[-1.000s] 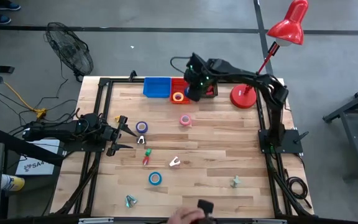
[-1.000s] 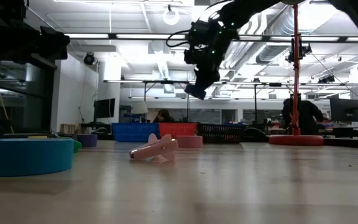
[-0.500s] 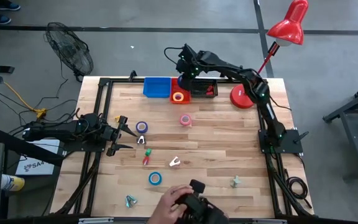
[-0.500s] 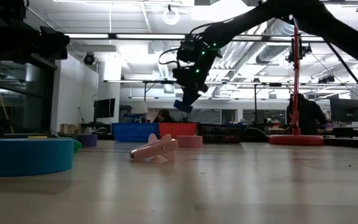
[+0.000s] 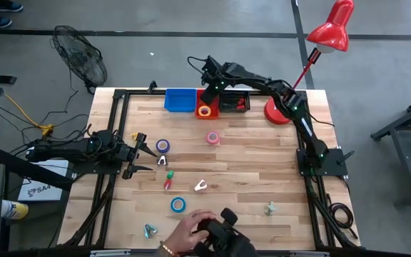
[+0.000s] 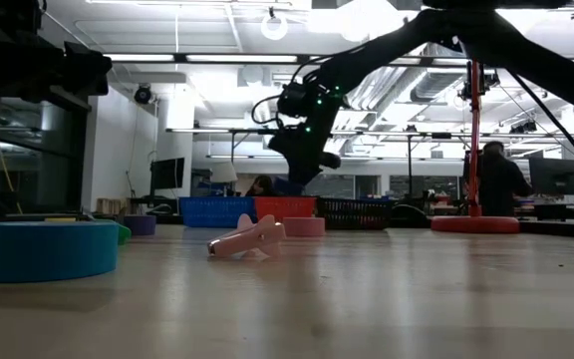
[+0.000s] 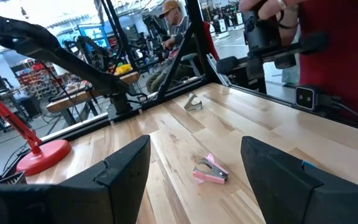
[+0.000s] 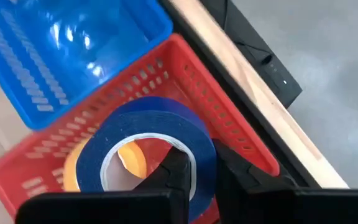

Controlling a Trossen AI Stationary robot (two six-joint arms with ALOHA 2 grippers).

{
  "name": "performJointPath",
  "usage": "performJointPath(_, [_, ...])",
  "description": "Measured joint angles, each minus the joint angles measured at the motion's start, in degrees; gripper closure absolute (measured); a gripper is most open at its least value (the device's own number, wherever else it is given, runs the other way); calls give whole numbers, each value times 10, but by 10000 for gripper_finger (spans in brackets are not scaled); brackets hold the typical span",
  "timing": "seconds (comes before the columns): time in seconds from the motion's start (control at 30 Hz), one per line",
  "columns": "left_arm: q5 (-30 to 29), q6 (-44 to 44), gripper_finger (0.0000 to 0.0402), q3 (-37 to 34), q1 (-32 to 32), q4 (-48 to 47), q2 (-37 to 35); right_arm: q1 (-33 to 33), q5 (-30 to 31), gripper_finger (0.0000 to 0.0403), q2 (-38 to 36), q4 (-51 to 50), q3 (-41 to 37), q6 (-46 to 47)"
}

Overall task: Pick and place Stapler, Stapler remover, tape
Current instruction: Put the right blue tape into the red basket

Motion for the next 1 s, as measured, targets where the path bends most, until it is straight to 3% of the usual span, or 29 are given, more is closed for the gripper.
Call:
performJointPath(0.4, [-2, 0, 154, 0, 0, 0, 0, -3, 7, 361, 20, 13, 0, 104])
performJointPath(0.77, [-28, 0, 154, 0, 0, -2, 0, -3, -11, 293, 20, 14, 0, 118])
performJointPath(1.0, [-28, 0, 154, 0, 0, -3, 0, -4, -22, 273, 20, 2, 0, 99])
